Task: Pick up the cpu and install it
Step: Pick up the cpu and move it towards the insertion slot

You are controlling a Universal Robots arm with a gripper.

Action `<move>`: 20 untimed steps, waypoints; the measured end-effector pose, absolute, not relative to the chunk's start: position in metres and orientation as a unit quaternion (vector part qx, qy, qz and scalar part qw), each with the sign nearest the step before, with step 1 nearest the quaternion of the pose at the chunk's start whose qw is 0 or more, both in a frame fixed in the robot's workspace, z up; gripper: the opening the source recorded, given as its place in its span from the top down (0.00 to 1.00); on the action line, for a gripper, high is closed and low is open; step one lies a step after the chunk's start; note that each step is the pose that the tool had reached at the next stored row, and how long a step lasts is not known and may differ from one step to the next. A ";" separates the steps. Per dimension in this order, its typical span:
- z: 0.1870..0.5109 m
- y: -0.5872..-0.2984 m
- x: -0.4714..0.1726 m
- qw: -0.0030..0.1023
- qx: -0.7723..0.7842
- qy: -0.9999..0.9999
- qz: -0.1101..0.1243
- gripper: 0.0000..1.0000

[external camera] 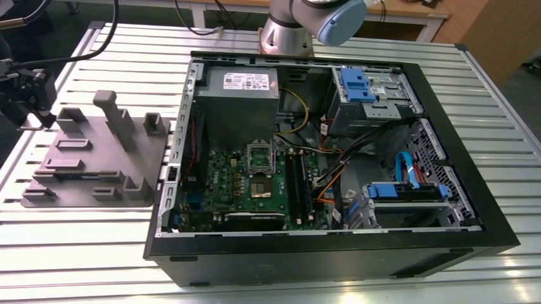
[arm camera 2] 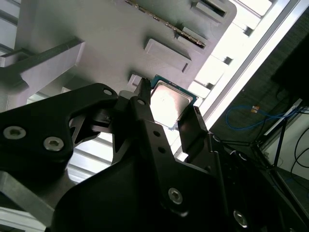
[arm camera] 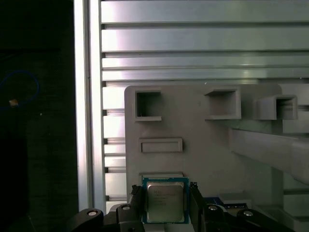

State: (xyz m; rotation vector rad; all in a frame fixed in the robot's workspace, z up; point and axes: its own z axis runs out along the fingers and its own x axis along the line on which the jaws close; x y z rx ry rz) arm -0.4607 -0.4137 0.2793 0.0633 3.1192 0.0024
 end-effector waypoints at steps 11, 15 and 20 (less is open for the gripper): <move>0.286 -0.414 -0.461 0.011 0.020 1.000 -0.005 0.53; 0.286 -0.414 -0.461 0.011 0.020 1.000 -0.006 0.53; 0.286 -0.414 -0.461 0.011 0.020 1.000 -0.008 0.53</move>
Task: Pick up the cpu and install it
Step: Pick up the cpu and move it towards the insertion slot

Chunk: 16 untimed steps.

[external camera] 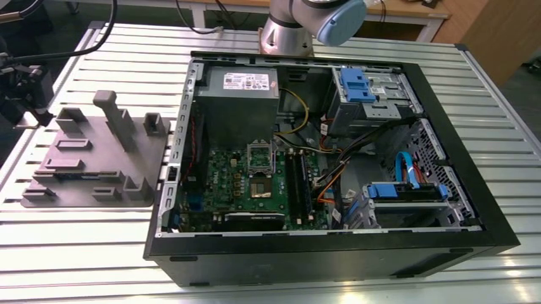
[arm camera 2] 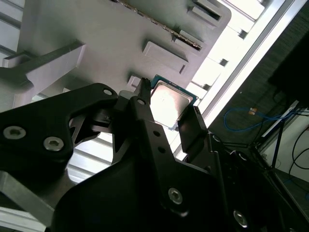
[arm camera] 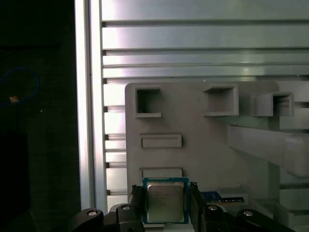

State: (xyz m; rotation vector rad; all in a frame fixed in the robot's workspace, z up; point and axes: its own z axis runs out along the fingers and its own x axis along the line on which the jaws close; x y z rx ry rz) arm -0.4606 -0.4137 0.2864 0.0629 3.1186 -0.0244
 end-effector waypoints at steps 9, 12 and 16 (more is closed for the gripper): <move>0.290 -0.414 -0.461 0.011 0.020 1.000 -0.009 0.53; 0.292 -0.414 -0.461 0.011 0.020 1.000 -0.009 0.53; 0.294 -0.414 -0.461 0.011 0.020 1.000 -0.009 0.53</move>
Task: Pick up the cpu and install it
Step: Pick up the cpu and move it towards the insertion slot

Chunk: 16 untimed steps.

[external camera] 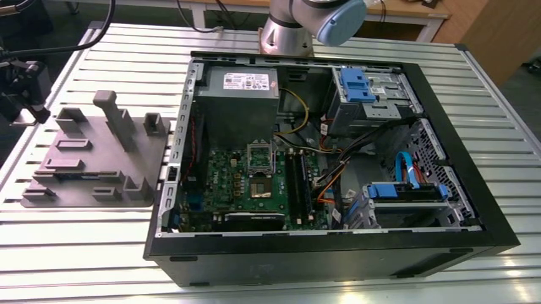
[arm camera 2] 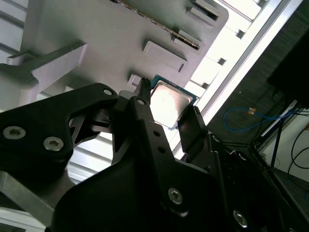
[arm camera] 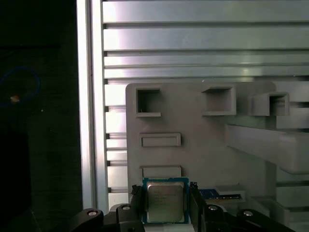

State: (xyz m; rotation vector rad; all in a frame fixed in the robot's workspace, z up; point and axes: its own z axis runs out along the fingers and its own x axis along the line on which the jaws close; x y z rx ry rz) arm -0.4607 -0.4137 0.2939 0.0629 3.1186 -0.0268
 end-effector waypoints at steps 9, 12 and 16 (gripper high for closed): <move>0.299 -0.414 -0.461 0.011 0.020 1.000 -0.008 0.53; 0.300 -0.414 -0.461 0.011 0.020 1.000 -0.008 0.53; 0.300 -0.414 -0.461 0.011 0.020 1.000 -0.008 0.53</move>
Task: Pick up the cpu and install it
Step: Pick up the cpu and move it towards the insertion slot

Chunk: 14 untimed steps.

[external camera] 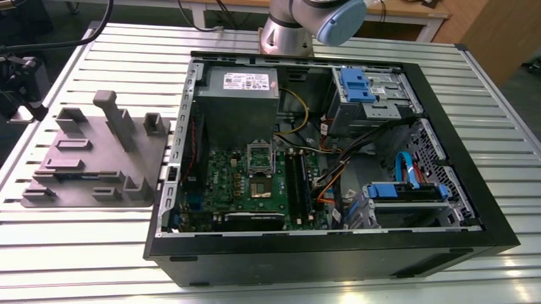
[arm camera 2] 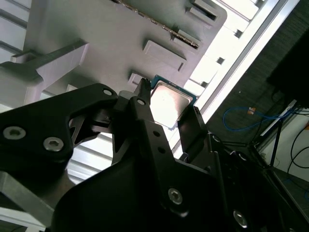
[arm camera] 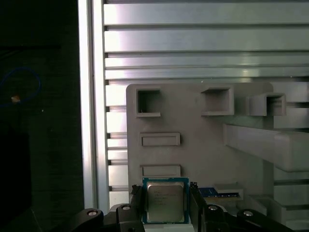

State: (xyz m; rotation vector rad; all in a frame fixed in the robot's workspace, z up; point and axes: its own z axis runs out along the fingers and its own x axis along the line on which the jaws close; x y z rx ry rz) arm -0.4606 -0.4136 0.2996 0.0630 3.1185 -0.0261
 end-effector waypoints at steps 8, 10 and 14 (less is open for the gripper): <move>0.300 -0.414 -0.461 0.011 0.020 1.000 -0.008 0.53; 0.301 -0.414 -0.461 0.011 0.020 1.000 -0.008 0.53; 0.302 -0.414 -0.461 0.011 0.020 1.000 -0.008 0.53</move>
